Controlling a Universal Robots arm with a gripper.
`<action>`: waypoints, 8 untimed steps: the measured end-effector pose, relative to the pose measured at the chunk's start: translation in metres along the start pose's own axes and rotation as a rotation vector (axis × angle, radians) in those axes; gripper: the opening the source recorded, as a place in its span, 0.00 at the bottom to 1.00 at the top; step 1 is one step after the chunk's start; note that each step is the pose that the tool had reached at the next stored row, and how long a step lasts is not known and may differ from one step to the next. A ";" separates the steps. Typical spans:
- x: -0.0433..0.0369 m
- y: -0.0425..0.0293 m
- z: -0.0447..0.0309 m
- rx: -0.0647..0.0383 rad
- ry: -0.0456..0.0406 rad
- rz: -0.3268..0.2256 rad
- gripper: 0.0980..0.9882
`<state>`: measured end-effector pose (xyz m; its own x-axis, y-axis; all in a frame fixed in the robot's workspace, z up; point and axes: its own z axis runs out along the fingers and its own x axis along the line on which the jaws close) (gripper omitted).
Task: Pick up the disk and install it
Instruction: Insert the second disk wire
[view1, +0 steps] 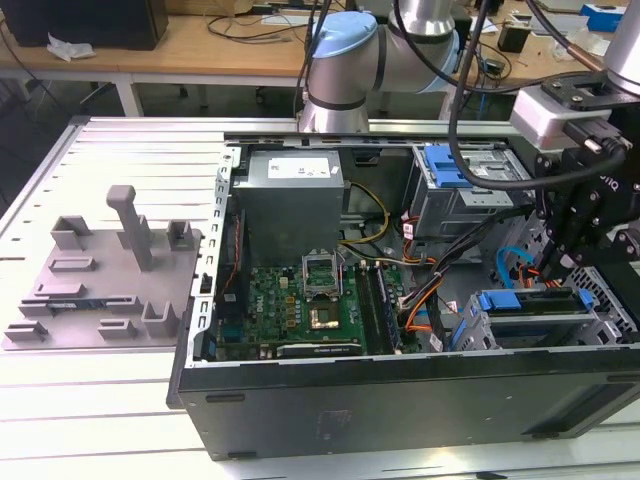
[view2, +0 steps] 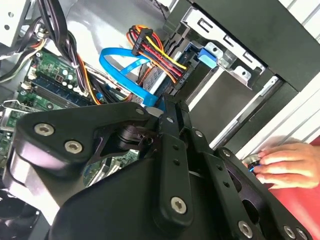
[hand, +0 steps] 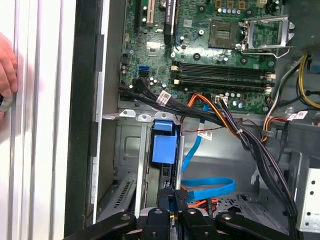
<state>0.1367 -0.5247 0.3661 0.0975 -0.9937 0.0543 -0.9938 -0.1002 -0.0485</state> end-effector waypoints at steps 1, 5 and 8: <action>0.0002 0.0001 0.0005 0.000 -0.0003 -0.008 0.07; 0.0000 0.0002 0.0030 0.002 -0.0017 -0.033 0.07; 0.0001 0.0002 0.0044 0.002 -0.0017 -0.036 0.07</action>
<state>0.1367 -0.5251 0.3617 0.1329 -0.9896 0.0543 -0.9896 -0.1355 -0.0485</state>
